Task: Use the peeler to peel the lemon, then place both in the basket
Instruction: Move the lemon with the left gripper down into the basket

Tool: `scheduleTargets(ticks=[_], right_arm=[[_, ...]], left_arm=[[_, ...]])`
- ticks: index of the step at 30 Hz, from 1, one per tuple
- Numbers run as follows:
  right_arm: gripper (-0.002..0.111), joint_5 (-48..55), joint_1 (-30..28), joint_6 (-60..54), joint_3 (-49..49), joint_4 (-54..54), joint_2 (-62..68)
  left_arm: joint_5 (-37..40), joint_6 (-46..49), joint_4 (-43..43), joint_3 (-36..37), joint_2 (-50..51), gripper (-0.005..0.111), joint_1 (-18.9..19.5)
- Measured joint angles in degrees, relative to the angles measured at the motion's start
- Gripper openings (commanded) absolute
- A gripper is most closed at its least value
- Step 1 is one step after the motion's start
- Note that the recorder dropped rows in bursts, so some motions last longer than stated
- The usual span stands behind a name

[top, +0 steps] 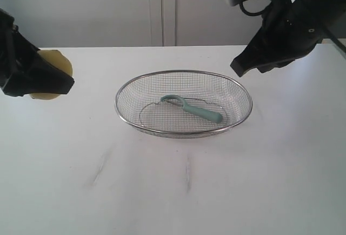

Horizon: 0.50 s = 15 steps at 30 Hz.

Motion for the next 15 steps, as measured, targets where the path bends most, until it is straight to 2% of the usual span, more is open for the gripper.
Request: scheduleTargets(ticks=[10, 15], right_arm=[[0.0, 0.0, 0.0, 0.1, 0.0, 0.0, 0.0], [0.0, -0.5, 0.0, 0.1, 0.0, 0.0, 0.0]], left_arm=[[-8.9, 0.0, -3.1, 4.9, 0.4, 0.0, 0.0], [-9.4, 0.1, -4.1, 5.3, 2.2, 0.0, 0.0]])
